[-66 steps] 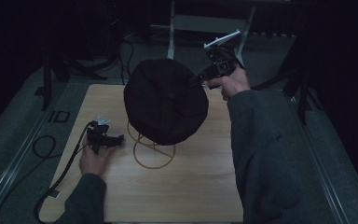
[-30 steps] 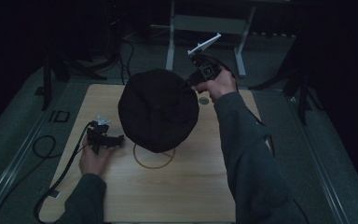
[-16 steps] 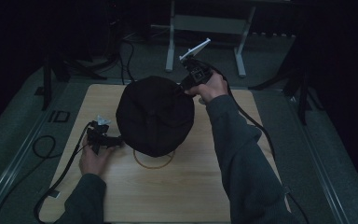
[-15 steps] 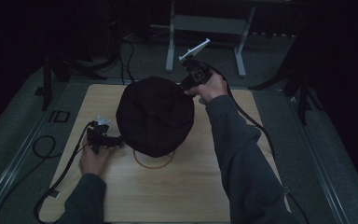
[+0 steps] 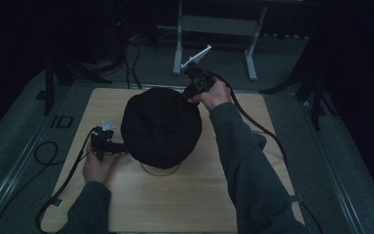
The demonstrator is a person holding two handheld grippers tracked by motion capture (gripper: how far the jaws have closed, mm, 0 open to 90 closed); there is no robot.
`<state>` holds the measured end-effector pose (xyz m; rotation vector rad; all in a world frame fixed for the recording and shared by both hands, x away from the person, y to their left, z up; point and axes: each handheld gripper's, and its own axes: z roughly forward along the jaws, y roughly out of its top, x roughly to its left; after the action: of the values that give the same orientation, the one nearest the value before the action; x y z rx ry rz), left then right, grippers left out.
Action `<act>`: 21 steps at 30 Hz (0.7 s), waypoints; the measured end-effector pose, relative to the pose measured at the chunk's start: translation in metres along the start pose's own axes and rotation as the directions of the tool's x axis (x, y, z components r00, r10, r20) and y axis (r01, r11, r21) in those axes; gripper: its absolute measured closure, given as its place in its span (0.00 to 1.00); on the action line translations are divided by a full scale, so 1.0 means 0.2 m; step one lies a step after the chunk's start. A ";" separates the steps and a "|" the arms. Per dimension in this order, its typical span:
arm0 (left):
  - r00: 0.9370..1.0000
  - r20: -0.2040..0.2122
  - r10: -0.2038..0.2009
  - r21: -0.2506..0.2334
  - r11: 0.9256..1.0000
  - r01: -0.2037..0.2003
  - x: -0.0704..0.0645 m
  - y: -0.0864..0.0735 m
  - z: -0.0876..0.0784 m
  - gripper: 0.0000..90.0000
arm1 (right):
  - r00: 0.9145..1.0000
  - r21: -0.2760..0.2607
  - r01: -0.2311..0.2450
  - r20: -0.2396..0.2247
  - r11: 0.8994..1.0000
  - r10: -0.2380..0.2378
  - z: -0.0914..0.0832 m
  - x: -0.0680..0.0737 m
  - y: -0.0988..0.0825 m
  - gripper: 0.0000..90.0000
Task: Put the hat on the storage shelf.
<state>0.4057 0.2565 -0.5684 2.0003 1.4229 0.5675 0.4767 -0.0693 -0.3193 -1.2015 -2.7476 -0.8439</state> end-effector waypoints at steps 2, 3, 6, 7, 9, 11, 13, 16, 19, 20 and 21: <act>1.000 0.000 0.001 0.000 1.000 -0.001 0.00 0.00 0.00 0.04 | 1.000 0.000 -0.002 -0.016 1.000 0.002 0.01 0.00 0.00 0.82; 1.000 0.000 0.000 0.000 1.000 0.000 0.00 0.00 0.00 0.04 | 1.000 -0.001 0.002 -0.019 1.000 -0.002 0.02 0.01 0.00 0.82; 1.000 0.001 -0.001 0.000 1.000 0.001 0.00 0.00 0.00 0.04 | 1.000 0.006 0.004 -0.017 1.000 -0.004 0.03 0.01 0.00 0.82; 1.000 0.001 -0.001 0.000 1.000 0.001 0.00 0.00 0.00 0.04 | 1.000 0.011 0.007 -0.012 1.000 -0.007 0.04 0.01 0.00 0.81; 1.000 0.001 0.000 0.000 1.000 0.000 0.00 0.00 0.00 0.04 | 1.000 0.013 0.008 -0.012 1.000 -0.008 0.04 0.01 0.00 0.81; 1.000 0.001 0.000 0.002 1.000 0.000 0.00 0.00 0.00 0.04 | 1.000 0.011 0.007 -0.018 1.000 -0.007 0.05 0.01 0.00 0.80; 1.000 0.002 0.000 0.002 1.000 0.000 0.00 0.00 0.00 0.04 | 1.000 0.015 0.014 -0.021 1.000 -0.014 0.05 0.01 0.00 0.78; 1.000 0.001 0.000 0.001 1.000 0.000 0.00 0.00 0.00 0.04 | 1.000 0.015 0.017 -0.024 1.000 -0.017 0.05 0.01 0.00 0.74; 1.000 0.001 0.000 0.000 1.000 0.000 0.00 0.00 0.00 0.04 | 0.999 0.025 0.028 -0.021 0.999 -0.028 0.06 0.02 0.00 0.70; 1.000 0.001 0.000 0.001 1.000 0.000 0.00 0.00 0.00 0.04 | 0.999 0.029 0.031 -0.017 0.999 -0.031 0.06 0.02 0.00 0.69; 1.000 0.001 0.000 0.000 1.000 0.000 0.00 0.00 0.00 0.04 | 0.999 0.033 0.034 -0.012 0.999 -0.033 0.07 0.02 0.00 0.68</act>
<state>0.4056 0.2564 -0.5684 2.0005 1.4228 0.5662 0.4763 -0.0607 -0.3304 -1.1440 -2.7686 -0.8016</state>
